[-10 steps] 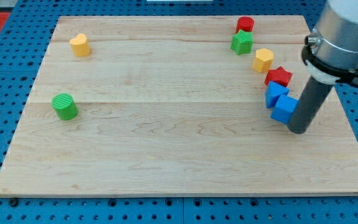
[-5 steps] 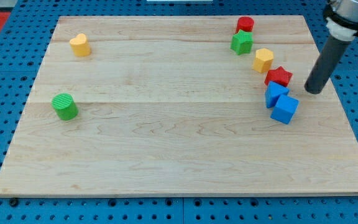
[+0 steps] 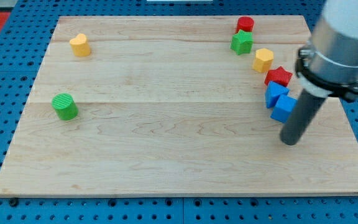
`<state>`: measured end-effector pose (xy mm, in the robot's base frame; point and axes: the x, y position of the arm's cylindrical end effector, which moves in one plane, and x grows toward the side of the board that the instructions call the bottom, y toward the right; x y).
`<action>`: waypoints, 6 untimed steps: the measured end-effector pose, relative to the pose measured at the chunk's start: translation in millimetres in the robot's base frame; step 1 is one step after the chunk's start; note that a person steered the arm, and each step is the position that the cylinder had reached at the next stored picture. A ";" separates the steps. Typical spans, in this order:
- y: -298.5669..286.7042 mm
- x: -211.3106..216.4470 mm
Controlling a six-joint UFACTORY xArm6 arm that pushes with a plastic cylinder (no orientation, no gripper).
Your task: Move the green circle towards the bottom center
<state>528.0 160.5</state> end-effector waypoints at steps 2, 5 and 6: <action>-175.4 34.6; -427.0 7.6; -423.9 -38.6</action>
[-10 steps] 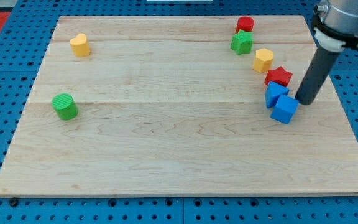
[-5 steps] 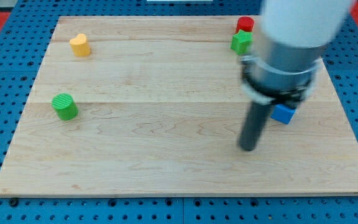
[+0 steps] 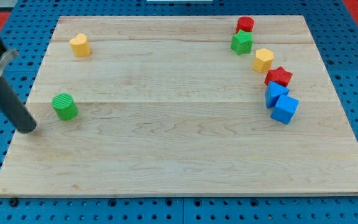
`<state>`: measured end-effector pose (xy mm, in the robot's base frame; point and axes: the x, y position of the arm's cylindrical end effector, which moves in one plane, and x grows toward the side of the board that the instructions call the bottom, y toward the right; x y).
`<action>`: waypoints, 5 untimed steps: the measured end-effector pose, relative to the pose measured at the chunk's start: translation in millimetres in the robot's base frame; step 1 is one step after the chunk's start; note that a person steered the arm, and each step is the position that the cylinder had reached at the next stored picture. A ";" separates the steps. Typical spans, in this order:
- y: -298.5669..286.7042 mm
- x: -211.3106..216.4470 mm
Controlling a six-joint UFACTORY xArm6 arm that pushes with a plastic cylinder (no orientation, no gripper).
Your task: Move the green circle towards the bottom center
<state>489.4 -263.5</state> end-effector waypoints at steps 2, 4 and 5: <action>61.7 -20.1; 79.2 -50.9; 130.4 -50.9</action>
<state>438.5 -133.1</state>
